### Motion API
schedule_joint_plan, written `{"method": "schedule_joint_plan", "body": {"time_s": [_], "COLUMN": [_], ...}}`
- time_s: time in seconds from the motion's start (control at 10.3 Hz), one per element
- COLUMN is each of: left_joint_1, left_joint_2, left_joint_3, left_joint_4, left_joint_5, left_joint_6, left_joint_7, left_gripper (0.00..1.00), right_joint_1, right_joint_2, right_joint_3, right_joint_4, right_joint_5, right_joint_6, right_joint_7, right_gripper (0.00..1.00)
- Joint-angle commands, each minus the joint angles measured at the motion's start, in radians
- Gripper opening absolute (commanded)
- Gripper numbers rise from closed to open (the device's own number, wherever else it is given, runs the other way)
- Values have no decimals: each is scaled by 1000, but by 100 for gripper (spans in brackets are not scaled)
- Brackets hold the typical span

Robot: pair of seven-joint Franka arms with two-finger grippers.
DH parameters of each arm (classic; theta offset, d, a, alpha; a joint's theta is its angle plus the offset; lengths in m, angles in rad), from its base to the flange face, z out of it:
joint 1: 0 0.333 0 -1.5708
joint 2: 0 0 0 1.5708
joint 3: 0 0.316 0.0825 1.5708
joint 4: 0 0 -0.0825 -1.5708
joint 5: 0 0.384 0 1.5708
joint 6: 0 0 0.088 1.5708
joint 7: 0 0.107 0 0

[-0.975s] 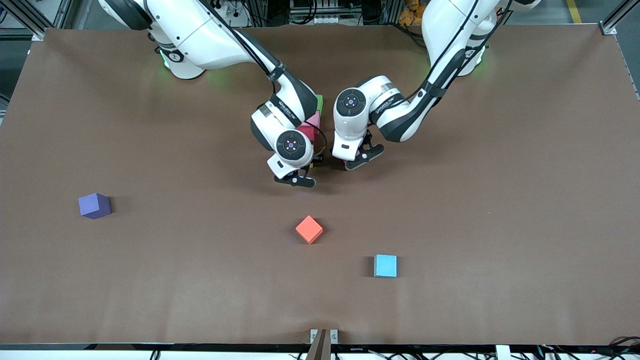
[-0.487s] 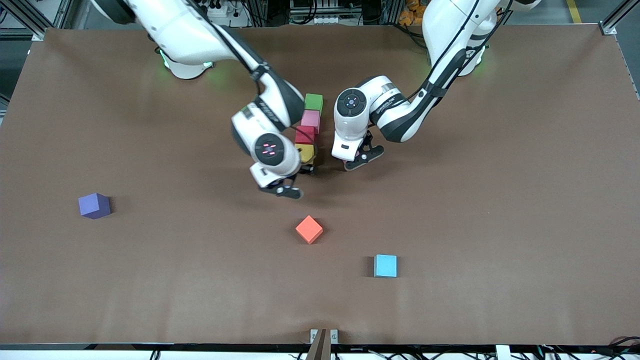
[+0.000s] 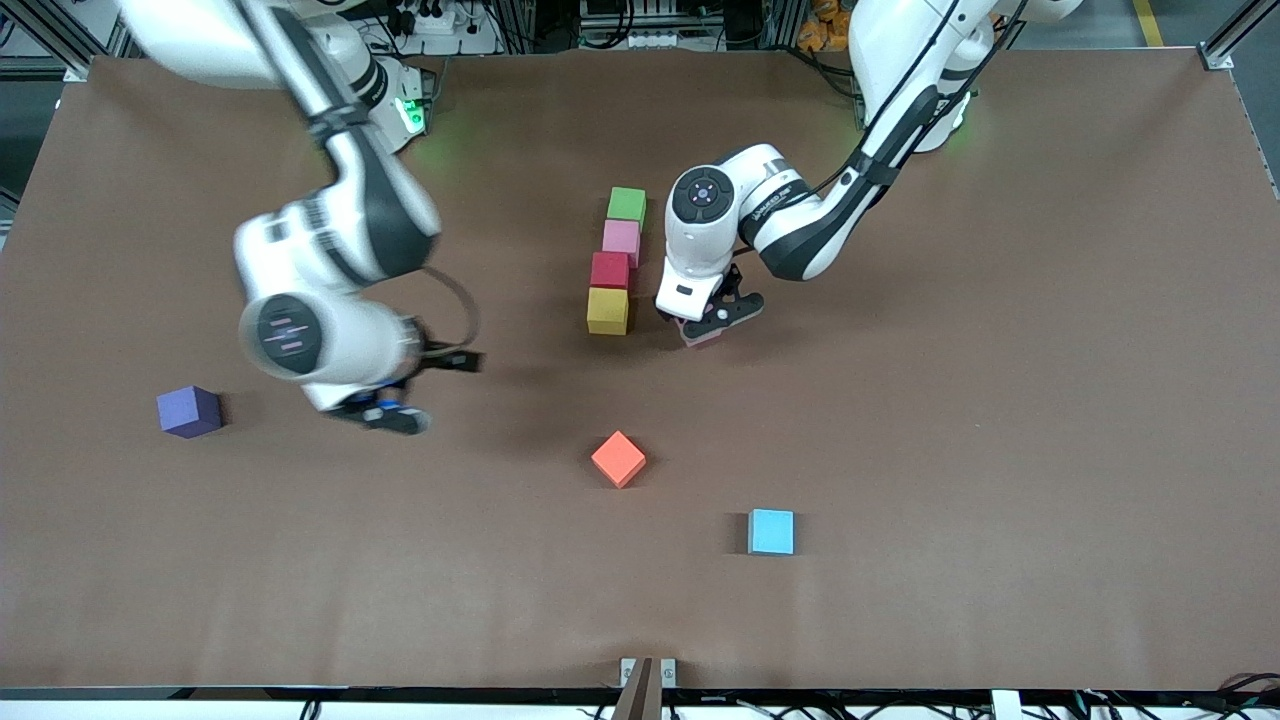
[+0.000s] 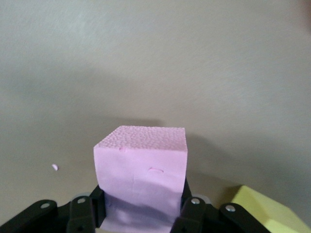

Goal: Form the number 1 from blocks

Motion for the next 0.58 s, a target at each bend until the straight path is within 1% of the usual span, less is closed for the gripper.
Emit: {"method": "schedule_joint_plan", "body": {"time_s": [0.0,0.1,0.19,0.29,0.49], "left_joint_1": [-18,-24,-19,-19,-19], "left_joint_2": [1,-4,-17,-27,-37], "left_joint_3": [-7,-42,-86,-126,-224], "left_joint_4": [35,37,31,29,15], "left_joint_5": [4,-2,-7,-7,-7], "left_joint_6": [-45,-92,-145,-199,-239], "left_joint_7": [25,13,1,-37,-119], "left_gripper": [0,0,0,0,0], "right_joint_1": [-39,-51,-65,-102,-163], "right_joint_2": [-35,-50,-76,-113,-236], "right_joint_3": [-84,-119,-142,-145,-145], "right_joint_4": [-41,-44,-45,-54,-94], "right_joint_5": [-6,-6,-23,-41,-41], "right_joint_6": [-14,-14,-14,-14,-20], "right_joint_7": [-174,-249,-273,-274,-294], "right_gripper": [100,100,100,100,100]}}
